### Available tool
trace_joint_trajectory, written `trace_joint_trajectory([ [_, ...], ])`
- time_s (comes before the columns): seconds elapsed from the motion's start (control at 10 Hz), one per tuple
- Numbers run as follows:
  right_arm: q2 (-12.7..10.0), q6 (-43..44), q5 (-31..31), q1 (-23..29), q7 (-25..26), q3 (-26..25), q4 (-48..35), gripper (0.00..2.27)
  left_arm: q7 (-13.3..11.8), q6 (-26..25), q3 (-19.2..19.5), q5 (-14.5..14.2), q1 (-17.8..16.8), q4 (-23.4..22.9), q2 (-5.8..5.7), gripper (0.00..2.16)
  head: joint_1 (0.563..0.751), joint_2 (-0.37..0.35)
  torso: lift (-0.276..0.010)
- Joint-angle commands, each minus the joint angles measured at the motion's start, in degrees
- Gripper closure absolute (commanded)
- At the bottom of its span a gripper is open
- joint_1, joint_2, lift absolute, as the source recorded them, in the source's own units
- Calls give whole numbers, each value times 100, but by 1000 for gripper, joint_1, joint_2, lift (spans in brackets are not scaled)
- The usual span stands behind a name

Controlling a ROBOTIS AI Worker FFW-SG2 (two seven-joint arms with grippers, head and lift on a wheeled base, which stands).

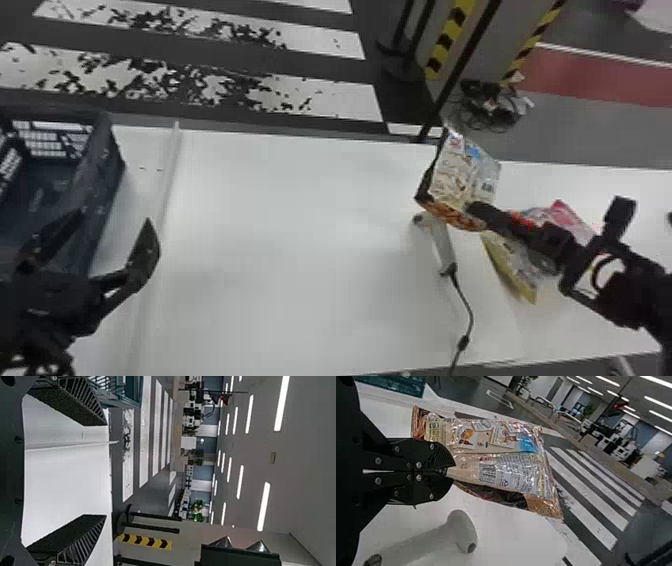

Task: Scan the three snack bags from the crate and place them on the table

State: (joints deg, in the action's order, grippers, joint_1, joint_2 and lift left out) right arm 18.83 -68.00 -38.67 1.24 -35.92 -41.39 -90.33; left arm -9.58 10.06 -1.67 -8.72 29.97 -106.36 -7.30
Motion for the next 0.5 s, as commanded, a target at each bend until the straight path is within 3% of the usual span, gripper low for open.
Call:
trace_joint_trajectory([
  [0.0,-55,652,-158,16,437,-326,76,2260,0,-1,8,2,0,-8,1,39,695,-291,-62],
  [0.2,-63,1355,-237,16,1193,-545,384,2260,0,-1,26,-7,9,1,1,39,695,-350,-62],
  [0.4,-63,2163,-466,34,1922,-651,824,2260,0,-1,26,-7,9,1,10,39,695,-350,-62],
])
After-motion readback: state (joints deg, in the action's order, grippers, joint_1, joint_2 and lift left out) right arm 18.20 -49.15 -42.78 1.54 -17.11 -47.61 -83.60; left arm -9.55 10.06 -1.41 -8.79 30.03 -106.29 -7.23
